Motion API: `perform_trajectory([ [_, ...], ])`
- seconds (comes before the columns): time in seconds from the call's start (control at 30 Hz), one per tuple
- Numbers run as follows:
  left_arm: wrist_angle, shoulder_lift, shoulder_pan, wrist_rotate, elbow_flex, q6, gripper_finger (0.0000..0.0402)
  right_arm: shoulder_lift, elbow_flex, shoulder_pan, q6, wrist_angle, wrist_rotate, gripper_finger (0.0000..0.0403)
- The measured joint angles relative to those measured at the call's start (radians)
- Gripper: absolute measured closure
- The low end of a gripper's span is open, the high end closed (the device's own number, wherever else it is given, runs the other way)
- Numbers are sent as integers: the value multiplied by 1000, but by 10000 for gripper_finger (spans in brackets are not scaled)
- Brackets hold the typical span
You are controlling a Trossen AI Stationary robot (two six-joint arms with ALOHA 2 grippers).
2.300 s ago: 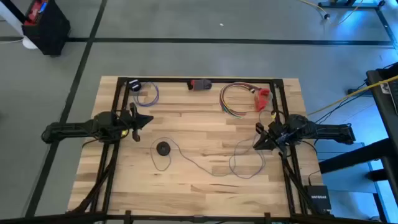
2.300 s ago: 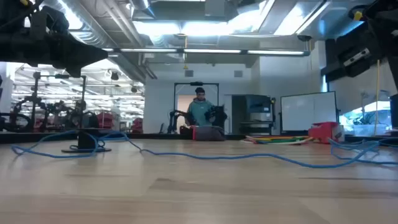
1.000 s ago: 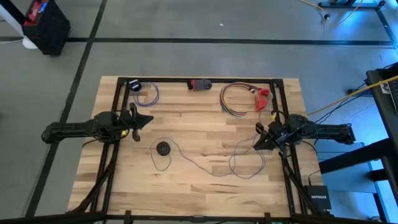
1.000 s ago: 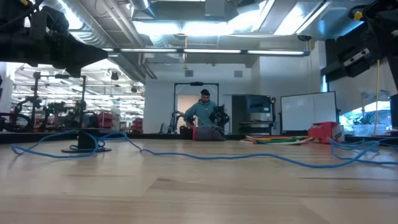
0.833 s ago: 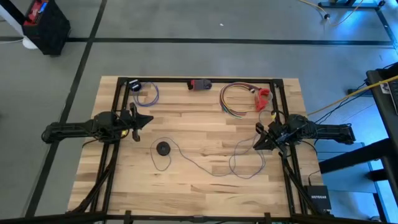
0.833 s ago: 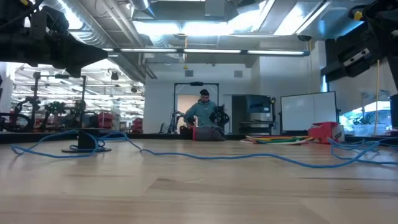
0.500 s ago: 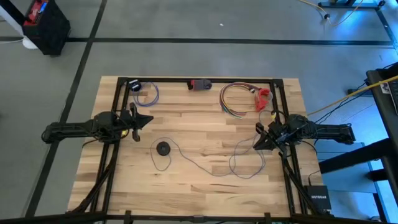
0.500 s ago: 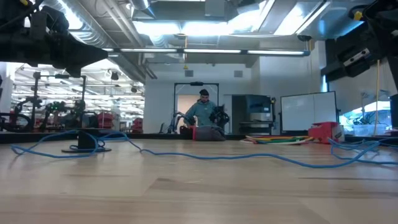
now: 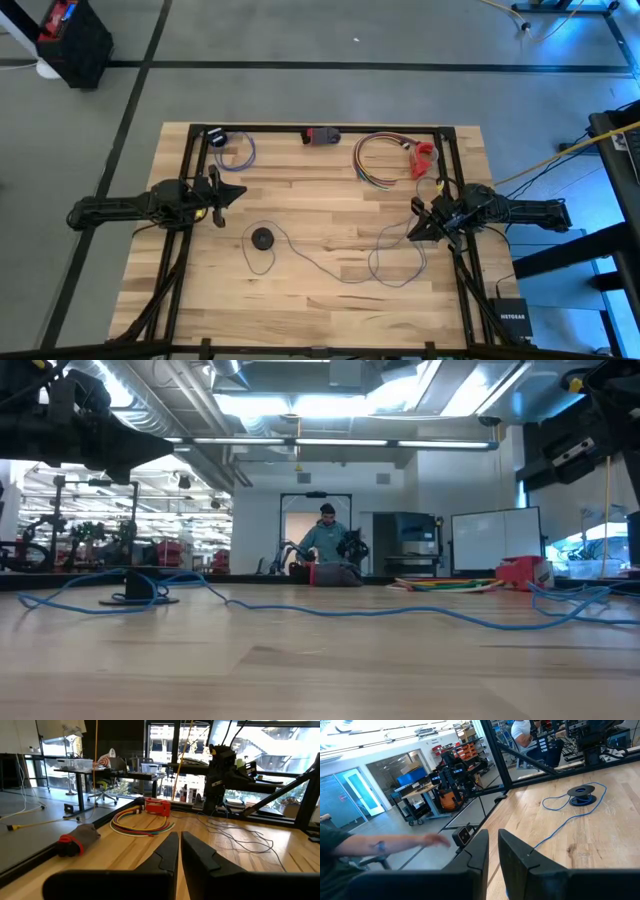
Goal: Coil cords
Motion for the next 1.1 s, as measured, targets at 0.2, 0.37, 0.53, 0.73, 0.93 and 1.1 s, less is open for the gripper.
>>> perform_trajectory([
  [0.2,0,0,0,0,0,0,389,0,0,0,0,0,0,356],
  [0.37,0,0,0,0,0,0,389,0,0,0,0,0,0,356],
  [0.53,0,0,0,0,0,0,389,0,0,0,0,0,0,356],
  [0.73,0,0,0,0,0,-16,389,0,0,0,0,0,0,356],
  [0.93,17,0,0,-1,0,23,389,0,-5,0,-20,35,57,356],
  [1.1,132,-1,0,-1,0,81,389,0,-6,0,-18,132,160,356],
])
